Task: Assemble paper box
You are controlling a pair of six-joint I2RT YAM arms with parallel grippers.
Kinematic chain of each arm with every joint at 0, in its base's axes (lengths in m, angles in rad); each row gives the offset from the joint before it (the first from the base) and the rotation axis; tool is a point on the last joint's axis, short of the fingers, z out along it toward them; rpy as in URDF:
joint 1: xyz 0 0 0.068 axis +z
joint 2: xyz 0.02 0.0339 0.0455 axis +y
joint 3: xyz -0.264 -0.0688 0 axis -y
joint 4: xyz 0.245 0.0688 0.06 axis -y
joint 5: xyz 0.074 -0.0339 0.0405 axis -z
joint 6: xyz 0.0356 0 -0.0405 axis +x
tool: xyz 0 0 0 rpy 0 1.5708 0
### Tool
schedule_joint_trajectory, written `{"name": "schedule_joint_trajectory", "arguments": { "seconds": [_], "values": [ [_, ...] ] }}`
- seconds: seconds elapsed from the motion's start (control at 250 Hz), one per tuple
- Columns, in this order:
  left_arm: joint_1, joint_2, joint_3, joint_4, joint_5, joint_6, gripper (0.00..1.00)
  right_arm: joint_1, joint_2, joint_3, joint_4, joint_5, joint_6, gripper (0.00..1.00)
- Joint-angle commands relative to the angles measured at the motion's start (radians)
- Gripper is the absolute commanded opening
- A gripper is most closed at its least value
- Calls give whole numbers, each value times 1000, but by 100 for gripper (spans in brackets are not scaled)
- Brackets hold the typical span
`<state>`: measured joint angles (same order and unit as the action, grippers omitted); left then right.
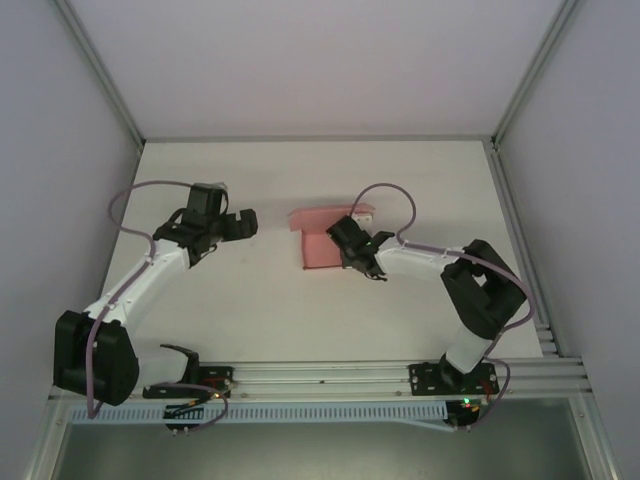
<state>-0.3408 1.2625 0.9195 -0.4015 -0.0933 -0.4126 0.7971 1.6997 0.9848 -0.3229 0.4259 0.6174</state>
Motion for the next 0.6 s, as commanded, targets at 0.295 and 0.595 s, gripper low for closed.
{"name": "schedule_joint_trajectory", "arguments": {
  "seconds": [0.295,0.595],
  "values": [
    [5,-96,-47,105,186,92,100,35,-149,-4,-57,62,73,44],
    [-48,-26,17,208,385,299,100,-103,-387,-53,77,-127,-278,88]
  ]
}}
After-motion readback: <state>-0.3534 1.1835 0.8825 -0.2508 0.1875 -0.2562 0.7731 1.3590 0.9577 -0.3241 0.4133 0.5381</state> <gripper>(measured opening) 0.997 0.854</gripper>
